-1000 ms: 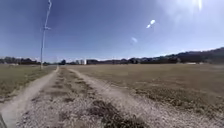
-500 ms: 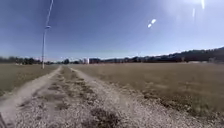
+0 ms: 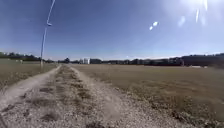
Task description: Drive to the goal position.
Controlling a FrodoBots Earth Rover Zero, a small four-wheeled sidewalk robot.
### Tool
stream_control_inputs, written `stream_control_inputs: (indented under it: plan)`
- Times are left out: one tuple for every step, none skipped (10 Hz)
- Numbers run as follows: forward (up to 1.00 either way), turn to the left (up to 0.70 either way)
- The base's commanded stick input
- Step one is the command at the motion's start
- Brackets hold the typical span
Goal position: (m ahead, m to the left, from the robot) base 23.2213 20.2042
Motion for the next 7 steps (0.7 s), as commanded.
stream_control_inputs:
  plan:
    - [0.70, 0.00]
    - [0.70, 0.00]
    - [0.70, 0.00]
    - [0.70, 0.00]
    - [0.70, 0.00]
    - [0.70, 0.00]
    - [0.70, 0.00]
